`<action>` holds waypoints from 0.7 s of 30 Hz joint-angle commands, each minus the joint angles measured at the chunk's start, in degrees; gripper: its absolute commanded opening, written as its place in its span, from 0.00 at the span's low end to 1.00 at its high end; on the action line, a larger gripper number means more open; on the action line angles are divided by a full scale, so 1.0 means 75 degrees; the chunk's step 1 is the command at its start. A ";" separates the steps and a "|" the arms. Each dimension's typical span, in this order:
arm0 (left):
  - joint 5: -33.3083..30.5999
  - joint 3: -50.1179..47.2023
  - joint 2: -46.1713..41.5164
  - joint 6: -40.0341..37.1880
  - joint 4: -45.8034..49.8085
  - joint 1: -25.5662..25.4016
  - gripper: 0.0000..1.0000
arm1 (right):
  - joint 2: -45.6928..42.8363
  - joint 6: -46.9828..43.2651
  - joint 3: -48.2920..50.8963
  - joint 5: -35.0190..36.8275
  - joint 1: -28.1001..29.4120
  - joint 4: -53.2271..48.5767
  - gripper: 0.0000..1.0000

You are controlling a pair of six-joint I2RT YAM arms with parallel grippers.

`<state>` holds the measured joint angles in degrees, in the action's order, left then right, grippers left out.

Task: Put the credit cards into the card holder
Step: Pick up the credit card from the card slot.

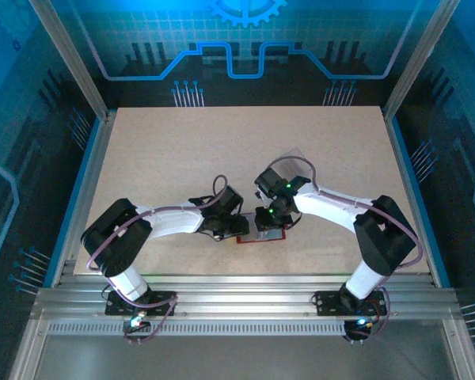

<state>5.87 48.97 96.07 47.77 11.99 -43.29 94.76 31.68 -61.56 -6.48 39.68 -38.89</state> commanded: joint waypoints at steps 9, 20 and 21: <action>0.0167 -0.0209 0.0119 0.0004 -0.0331 -0.0054 0.44 | 0.0233 -0.0134 -0.0244 -0.0013 -0.0120 -0.0158 0.08; -0.0211 0.0133 -0.0822 -0.0595 0.0778 -0.0061 0.50 | -0.0553 -0.0164 -0.0186 -0.0191 -0.0193 -0.0157 0.00; -0.0240 0.0198 -0.0783 -0.0633 0.0846 -0.0058 0.50 | -0.0646 -0.0178 -0.0174 -0.0217 -0.0250 -0.0147 0.00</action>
<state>5.67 48.82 91.44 45.71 14.26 -43.31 93.32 30.83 -62.15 -6.70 39.18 -38.98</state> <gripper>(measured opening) 0.500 0.066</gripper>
